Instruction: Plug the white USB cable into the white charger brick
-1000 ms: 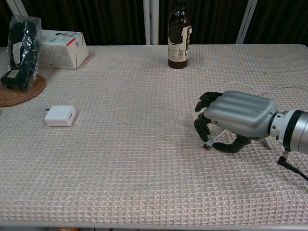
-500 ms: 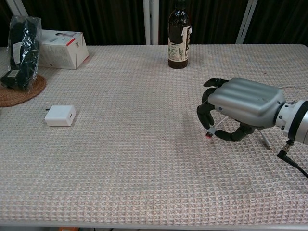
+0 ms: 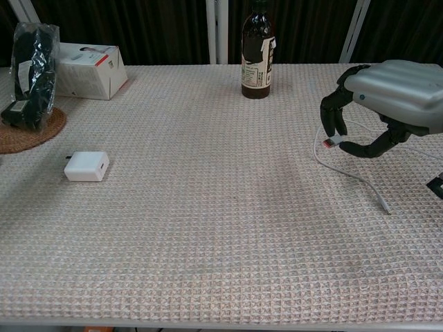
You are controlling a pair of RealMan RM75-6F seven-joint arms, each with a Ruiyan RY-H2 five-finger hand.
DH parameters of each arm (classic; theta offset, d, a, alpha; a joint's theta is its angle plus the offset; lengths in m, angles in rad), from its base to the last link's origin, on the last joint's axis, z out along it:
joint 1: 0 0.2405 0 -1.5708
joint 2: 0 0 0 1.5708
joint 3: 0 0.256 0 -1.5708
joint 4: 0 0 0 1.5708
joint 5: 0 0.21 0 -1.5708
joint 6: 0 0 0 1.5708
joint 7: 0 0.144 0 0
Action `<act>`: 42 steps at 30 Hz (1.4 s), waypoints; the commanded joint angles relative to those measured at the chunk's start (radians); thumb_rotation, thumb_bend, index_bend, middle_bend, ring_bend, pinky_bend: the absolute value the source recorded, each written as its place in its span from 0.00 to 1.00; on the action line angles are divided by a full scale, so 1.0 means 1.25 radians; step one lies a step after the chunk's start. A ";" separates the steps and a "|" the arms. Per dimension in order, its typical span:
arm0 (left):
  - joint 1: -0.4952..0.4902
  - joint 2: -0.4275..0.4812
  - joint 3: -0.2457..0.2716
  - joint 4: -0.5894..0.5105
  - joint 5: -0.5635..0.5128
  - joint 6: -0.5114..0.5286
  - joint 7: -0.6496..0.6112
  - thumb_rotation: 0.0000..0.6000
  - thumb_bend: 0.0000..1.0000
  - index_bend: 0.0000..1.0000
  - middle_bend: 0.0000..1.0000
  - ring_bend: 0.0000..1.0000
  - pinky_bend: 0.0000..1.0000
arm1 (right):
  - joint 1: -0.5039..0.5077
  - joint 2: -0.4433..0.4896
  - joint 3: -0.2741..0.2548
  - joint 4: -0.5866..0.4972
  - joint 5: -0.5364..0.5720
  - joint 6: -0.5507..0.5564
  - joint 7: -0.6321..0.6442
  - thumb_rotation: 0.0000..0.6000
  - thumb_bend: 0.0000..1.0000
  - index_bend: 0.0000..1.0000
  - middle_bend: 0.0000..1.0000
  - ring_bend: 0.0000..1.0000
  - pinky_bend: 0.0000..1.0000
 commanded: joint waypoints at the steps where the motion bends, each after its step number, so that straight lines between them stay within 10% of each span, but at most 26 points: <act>1: -0.073 -0.047 -0.021 0.016 -0.040 -0.094 0.015 1.00 0.06 0.10 0.13 0.03 0.00 | -0.007 0.035 0.019 -0.028 0.019 0.017 0.001 1.00 0.34 0.63 0.52 0.30 0.15; 22: -0.166 -0.233 -0.024 0.135 -0.291 -0.206 0.108 1.00 0.15 0.24 0.23 0.10 0.06 | -0.025 0.141 0.040 -0.086 0.061 0.037 0.018 1.00 0.34 0.64 0.52 0.29 0.15; 42: -0.185 -0.250 0.002 0.143 -0.302 -0.197 0.080 1.00 0.24 0.29 0.27 0.11 0.06 | -0.038 0.141 0.030 -0.065 0.056 0.044 0.072 1.00 0.34 0.65 0.52 0.29 0.15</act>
